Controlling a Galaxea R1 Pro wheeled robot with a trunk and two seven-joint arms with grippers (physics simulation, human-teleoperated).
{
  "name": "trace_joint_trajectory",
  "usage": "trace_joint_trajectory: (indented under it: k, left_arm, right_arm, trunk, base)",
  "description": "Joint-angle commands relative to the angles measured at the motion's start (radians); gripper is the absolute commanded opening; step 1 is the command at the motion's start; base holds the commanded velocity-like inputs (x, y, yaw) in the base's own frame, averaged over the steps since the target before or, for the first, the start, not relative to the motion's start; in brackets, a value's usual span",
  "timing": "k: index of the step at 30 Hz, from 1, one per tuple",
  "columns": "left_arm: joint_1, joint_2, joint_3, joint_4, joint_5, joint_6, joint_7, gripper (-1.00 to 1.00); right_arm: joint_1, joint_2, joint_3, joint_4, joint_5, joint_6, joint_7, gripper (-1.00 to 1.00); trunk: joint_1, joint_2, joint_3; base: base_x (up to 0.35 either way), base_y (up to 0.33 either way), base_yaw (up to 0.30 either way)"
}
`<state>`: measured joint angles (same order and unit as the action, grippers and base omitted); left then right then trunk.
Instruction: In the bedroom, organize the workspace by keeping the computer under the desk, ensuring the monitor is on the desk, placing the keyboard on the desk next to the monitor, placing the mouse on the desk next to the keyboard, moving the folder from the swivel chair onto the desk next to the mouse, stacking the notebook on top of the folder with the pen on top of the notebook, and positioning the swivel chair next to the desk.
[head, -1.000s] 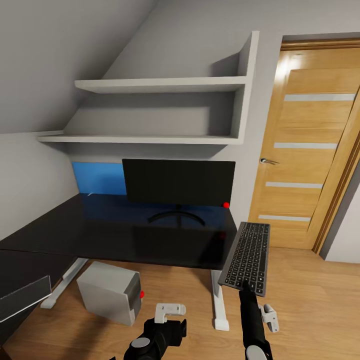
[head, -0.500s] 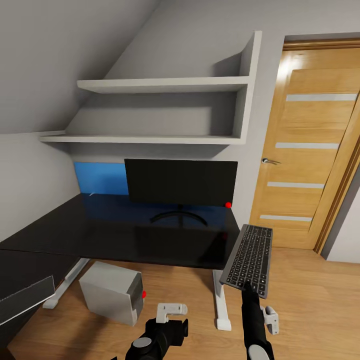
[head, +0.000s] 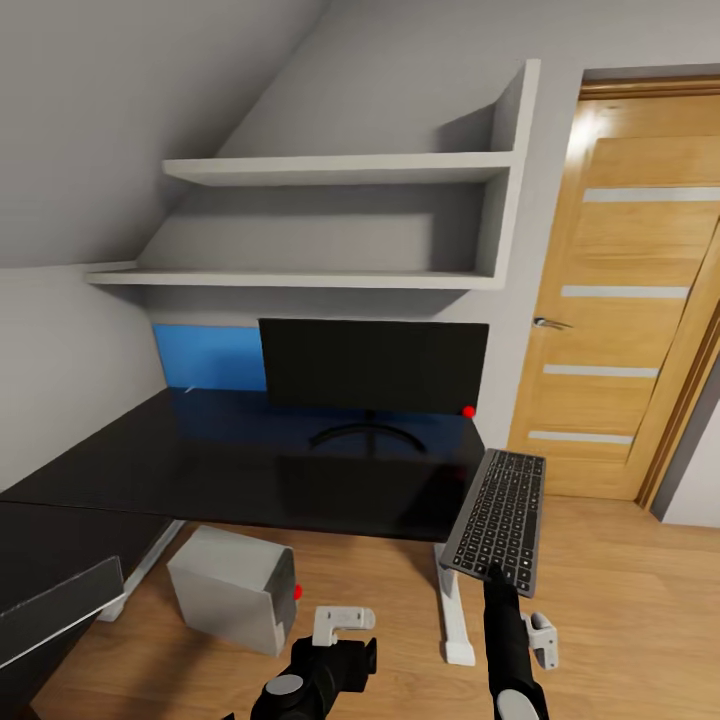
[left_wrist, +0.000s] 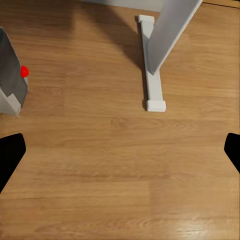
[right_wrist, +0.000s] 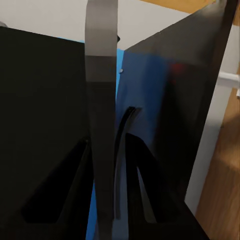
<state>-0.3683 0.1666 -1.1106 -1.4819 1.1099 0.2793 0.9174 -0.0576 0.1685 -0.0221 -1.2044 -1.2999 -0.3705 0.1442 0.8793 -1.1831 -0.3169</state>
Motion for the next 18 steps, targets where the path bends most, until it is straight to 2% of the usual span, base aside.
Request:
trace_joint_trajectory:
  k: [1, 18]
  left_arm:
    - [-0.001, 0.001, -0.002, -0.001, 0.003, 0.004, 0.005, 1.0]
    - [-0.001, 0.0, -0.004, -0.001, 0.002, 0.004, 0.006, 1.0]
  right_arm:
    - [-0.001, 0.001, -0.001, 0.0, -0.012, -0.001, 0.011, -1.0]
    - [-0.001, 0.001, -0.001, 0.002, -0.013, -0.001, 0.011, -1.0]
  trunk:
    - [0.0, -0.001, -0.001]
    - [0.0, -0.001, -0.001]
  base:
    - [0.001, 0.101, 0.0]
    - [0.0, 0.015, 0.0]
